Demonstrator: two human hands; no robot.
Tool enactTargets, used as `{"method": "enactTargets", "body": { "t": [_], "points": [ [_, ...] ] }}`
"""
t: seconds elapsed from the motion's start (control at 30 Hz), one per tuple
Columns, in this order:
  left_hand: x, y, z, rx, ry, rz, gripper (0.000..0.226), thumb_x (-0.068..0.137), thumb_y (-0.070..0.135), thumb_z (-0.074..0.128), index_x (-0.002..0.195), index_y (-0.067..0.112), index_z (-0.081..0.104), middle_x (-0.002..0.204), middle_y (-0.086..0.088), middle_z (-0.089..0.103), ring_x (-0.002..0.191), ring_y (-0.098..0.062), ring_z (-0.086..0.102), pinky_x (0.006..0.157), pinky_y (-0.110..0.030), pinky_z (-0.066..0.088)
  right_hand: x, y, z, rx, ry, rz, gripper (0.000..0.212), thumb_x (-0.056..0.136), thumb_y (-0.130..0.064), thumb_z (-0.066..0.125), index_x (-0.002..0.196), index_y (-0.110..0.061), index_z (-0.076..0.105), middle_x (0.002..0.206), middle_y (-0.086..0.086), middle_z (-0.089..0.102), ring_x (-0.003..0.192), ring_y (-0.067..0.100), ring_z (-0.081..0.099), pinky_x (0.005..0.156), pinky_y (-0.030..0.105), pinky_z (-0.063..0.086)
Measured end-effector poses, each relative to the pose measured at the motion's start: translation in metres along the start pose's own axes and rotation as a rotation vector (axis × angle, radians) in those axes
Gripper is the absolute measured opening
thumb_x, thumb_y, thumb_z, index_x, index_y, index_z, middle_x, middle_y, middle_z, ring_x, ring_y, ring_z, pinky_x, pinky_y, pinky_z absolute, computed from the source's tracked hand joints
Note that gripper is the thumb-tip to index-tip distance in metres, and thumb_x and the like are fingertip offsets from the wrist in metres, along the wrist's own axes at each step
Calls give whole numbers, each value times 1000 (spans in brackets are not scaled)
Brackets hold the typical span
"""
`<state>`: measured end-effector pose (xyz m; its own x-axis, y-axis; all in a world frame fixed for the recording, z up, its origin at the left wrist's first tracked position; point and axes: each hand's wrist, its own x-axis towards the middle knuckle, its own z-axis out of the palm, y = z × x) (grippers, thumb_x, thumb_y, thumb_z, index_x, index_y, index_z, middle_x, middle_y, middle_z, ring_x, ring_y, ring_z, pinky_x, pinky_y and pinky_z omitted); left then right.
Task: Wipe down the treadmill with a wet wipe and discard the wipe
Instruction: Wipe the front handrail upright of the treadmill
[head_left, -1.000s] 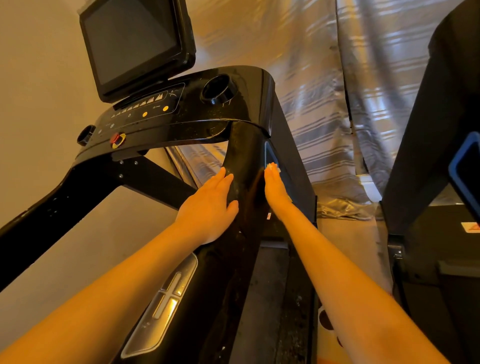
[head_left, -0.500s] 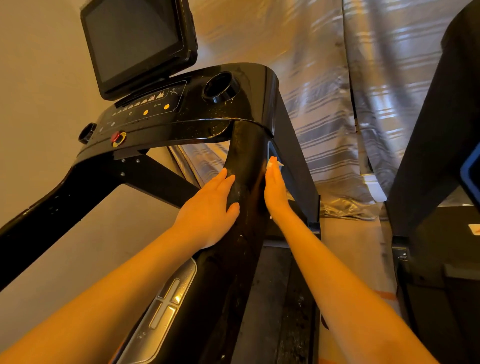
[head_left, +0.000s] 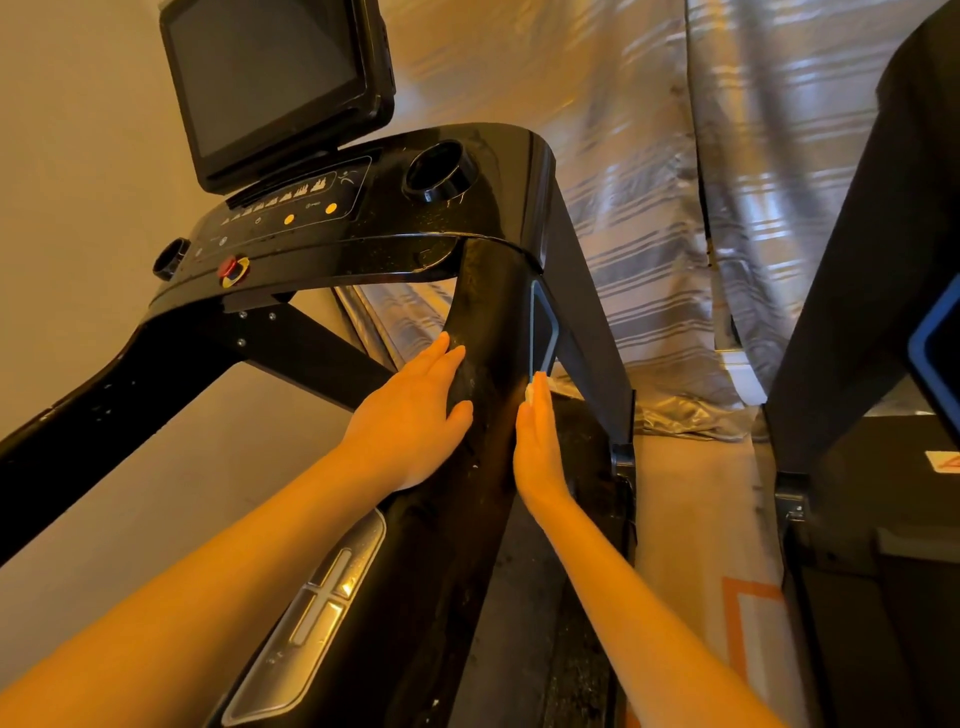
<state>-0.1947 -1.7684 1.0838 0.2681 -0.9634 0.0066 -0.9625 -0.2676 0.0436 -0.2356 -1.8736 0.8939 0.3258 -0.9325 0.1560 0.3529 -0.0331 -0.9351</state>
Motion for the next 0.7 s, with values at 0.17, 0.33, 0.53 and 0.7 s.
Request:
{"method": "enactTargets", "body": {
  "t": [0.17,0.33,0.53,0.7],
  "points": [
    [1,-1,0,1,-3,0,64,102,39,43,157,30,11,164,10,0,149,-16,17,117,-38,31,27,-11,2,11,38,44,55,108,-27,28,157,-16,5,165,2,8,152,19,8,121,33,8],
    [1,-2,1,-13,-3,7,64,102,39,43,157,30,11,164,10,1,149,-16,17,117,-40,31,-14,-6,11,70,27,29,60,106,-41,33,156,-24,5,160,-13,10,150,10,9,120,27,10],
    [0,-2,-1,-24,-9,15,64,102,38,43,157,28,12,164,8,2,149,-17,18,116,-39,32,-46,-17,12,111,-21,37,56,104,-49,29,153,-31,10,158,-12,17,150,10,13,117,21,14],
    [-3,1,-4,2,-12,18,63,103,37,42,157,25,11,165,5,1,149,-18,16,117,-40,30,-43,-25,18,210,36,96,52,108,-26,30,155,-20,10,159,-8,16,150,14,14,121,31,13]
  ]
}}
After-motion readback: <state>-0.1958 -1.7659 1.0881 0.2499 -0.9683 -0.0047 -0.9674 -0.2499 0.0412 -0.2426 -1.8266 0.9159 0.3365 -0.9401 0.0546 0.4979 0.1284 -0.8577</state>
